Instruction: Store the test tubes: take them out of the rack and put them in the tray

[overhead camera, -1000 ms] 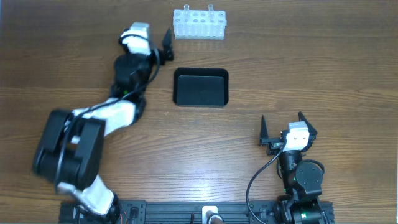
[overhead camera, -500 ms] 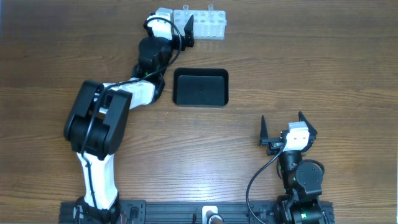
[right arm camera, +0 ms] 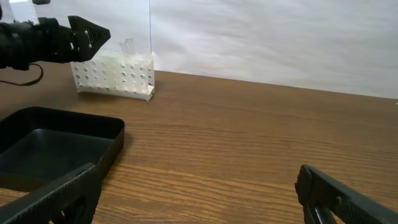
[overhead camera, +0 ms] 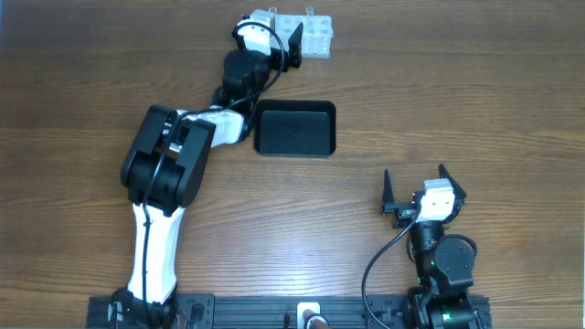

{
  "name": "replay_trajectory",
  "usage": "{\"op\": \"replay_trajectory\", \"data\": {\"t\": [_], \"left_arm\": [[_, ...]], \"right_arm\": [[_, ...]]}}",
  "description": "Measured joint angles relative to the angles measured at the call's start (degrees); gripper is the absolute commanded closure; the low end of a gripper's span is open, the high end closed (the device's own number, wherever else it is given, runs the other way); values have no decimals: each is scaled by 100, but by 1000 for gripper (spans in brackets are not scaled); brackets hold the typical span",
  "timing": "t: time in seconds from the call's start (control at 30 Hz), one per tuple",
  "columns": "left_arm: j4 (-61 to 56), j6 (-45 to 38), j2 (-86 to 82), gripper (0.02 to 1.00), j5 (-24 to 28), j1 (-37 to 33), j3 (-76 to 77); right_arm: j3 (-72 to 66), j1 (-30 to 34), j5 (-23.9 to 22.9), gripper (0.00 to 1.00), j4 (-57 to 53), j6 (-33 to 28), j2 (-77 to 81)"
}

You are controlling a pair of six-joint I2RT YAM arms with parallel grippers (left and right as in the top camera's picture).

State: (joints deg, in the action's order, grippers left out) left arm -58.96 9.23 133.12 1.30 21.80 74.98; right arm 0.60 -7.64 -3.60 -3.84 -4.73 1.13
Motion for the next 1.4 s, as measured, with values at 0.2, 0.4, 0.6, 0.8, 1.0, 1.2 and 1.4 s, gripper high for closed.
{"op": "replay_trajectory", "data": {"t": [0.2,0.4,0.6,0.8,1.0,1.2,1.4], "left_arm": [[153,-2,90,20,-68,0,39],[177,-120,94,20,-461,68,42],[258,-177,94,20,-988,234,42],[555,-219,94,23,-1346,295,192],[608,-352,94,20,-1622,293,358],[619,-435,94,23,-1703,293,367],[1023,-516,96,20,-1729,293,474]], "right_arm": [[0,0,0,9,0,0,0],[0,0,0,7,0,0,0],[0,0,0,9,0,0,0],[0,0,0,7,0,-2,0],[0,0,0,7,0,4,0],[0,0,0,9,0,0,0],[0,0,0,9,0,0,0]]}}
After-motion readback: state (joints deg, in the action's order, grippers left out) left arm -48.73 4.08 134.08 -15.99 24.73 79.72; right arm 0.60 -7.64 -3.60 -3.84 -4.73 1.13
